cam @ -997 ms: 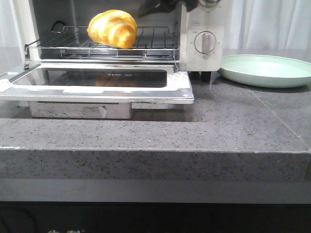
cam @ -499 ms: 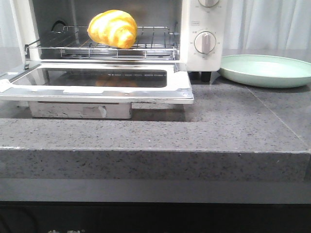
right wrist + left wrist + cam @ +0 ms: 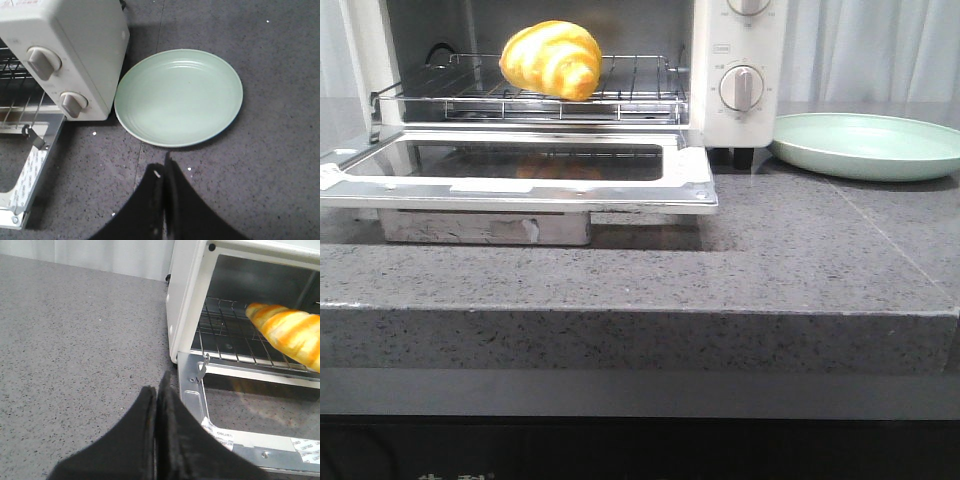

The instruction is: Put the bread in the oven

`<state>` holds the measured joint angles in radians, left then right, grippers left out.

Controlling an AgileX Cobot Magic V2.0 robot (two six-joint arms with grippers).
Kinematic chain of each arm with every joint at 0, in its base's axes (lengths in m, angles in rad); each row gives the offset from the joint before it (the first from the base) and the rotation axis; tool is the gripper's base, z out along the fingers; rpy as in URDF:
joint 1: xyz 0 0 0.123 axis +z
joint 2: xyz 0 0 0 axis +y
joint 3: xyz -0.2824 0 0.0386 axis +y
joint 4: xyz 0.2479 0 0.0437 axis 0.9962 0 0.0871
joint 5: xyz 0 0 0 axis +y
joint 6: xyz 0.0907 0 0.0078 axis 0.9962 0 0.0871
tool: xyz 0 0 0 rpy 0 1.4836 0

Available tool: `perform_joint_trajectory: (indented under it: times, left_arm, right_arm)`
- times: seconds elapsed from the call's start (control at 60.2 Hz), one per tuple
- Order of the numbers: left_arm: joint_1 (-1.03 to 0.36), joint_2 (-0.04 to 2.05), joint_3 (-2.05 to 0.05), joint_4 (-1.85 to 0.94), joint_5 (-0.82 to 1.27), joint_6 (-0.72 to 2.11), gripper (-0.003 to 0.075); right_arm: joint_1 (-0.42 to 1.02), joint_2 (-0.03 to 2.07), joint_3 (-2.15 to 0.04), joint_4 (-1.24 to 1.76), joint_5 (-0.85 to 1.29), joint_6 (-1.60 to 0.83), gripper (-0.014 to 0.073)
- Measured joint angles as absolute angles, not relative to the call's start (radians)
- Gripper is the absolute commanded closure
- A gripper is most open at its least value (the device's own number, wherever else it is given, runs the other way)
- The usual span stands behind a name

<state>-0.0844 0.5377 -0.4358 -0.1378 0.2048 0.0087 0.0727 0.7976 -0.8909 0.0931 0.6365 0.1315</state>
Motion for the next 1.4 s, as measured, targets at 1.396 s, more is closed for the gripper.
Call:
perform_joint_trajectory:
  times: [1.396]
  left_arm:
    - [-0.079, 0.242, -0.184, -0.092, 0.184, 0.009, 0.0741]
  right_arm:
    - [0.071, 0.339, -0.464, 0.089, 0.454, 0.132, 0.0610]
